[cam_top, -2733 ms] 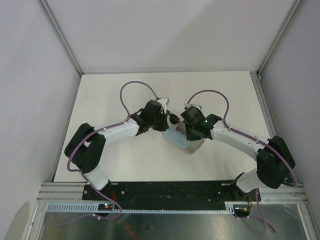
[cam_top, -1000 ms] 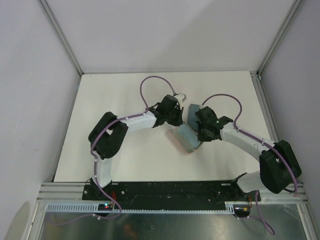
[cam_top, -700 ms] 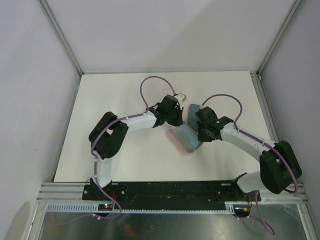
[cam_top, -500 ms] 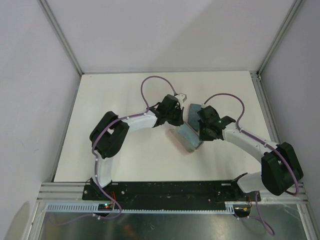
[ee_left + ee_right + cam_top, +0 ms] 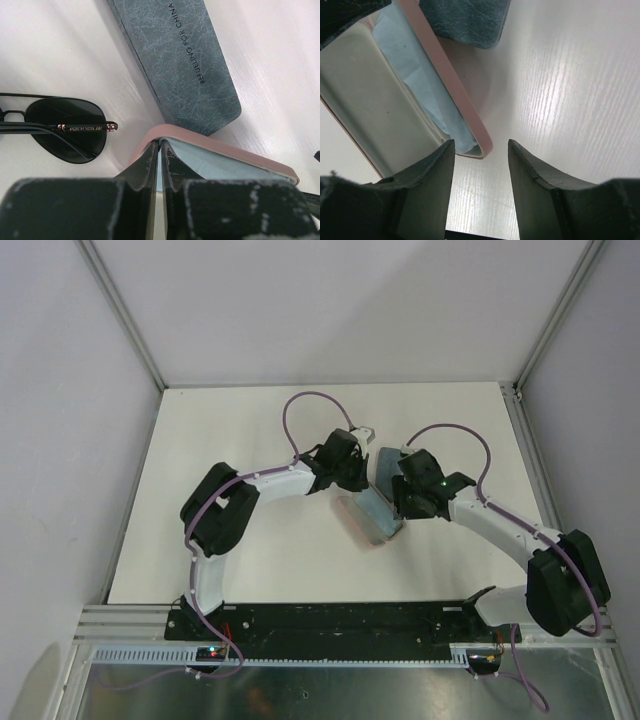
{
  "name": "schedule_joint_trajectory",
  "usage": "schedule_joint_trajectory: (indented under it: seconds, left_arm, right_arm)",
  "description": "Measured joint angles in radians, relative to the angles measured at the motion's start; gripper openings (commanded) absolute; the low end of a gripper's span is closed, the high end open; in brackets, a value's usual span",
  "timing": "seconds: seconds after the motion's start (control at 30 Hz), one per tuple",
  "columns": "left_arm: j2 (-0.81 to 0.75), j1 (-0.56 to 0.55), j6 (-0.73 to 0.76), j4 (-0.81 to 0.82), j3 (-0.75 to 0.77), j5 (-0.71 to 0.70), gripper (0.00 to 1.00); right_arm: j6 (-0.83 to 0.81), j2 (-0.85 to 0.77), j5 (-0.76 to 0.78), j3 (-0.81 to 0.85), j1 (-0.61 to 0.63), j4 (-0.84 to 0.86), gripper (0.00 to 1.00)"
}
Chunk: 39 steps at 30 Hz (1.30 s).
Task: Organize the sunglasses
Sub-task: Place the folded cleaning cloth in the sunglasses case, then move the opened sunglasses case to the center of the board.
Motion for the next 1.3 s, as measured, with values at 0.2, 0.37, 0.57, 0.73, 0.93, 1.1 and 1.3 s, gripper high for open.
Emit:
schedule_joint_trajectory:
  seconds: [0.2,0.37,0.57,0.73,0.93,1.1,1.3]
  left_arm:
    - [0.0,-0.001,0.0,0.001,0.0,0.0,0.14]
    - [0.0,-0.002,0.0,0.001,0.0,-0.001,0.15]
    - [0.0,-0.002,0.0,0.001,0.0,-0.001,0.16]
    - [0.0,-0.003,0.0,0.003,0.0,-0.002,0.22]
    - [-0.01,-0.003,0.001,0.003,0.0,-0.01,0.35]
    - [-0.057,0.001,-0.002,-0.006,-0.001,-0.029,0.51]
    - [-0.183,0.02,-0.02,-0.011,-0.026,-0.038,0.62]
  right_arm:
    - [-0.016,0.046,-0.028,0.002,-0.001,0.035,0.43]
    - [-0.031,0.092,-0.04,0.017,-0.002,0.058,0.38]
    - [-0.045,0.129,-0.047,0.032,-0.002,0.082,0.28]
    - [-0.047,0.146,-0.045,0.037,-0.004,0.087,0.17]
    - [-0.049,0.165,-0.051,0.037,-0.005,0.086,0.12]
    - [-0.047,0.165,-0.057,0.036,-0.006,0.087,0.12]
    - [-0.024,0.166,-0.061,0.034,0.028,0.097,0.11]
